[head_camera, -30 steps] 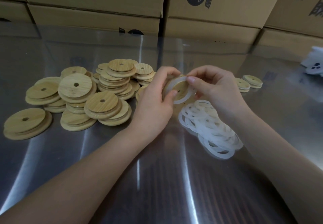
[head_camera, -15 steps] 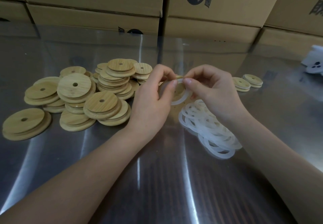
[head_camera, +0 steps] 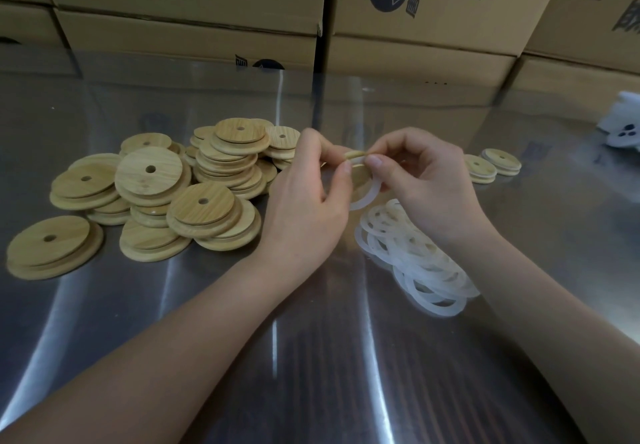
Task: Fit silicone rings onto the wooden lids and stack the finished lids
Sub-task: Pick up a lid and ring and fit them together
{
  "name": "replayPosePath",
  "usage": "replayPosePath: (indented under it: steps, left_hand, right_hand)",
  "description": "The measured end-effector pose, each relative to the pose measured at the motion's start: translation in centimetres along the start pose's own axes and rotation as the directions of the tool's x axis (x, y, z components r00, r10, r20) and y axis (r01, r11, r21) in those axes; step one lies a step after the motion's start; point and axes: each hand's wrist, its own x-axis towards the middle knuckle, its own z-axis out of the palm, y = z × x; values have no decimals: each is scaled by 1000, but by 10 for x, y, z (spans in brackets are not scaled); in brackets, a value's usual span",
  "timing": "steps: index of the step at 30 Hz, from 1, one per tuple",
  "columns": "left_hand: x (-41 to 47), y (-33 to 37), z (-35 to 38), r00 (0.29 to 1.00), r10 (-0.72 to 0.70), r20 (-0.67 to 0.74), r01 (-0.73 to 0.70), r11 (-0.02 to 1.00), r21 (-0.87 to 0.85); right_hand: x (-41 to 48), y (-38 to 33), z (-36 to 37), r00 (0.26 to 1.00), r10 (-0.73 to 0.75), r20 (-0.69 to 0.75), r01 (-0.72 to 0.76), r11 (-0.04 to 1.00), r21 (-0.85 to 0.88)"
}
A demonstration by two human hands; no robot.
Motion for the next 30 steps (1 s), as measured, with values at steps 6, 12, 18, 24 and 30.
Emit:
replayPosePath:
  steps: [6,12,18,24,30]
  left_hand:
    - [0,2,0,999,-36,0,36,999,-26]
    - [-1,-2,1,996,-83,-13,82,995,-57]
    - [-1,-6,0,995,-63,83,70,994,-87]
    - [-1,-4,-2,995,-8,96,13,999,-49]
    - [1,-3,-1,999,-43,15,44,997,-70]
  right_hand:
    - [0,1,-2,999,-47,6,47,996,-69]
    - [1,1,-4,991,-113,68,122,980,-156]
    - [4,3,-10,991,-65,115,83,984,-160]
    - [5,2,-11,994,25,110,-17,997,-79]
    - [6,0,-12,986,146,80,-155,979,131]
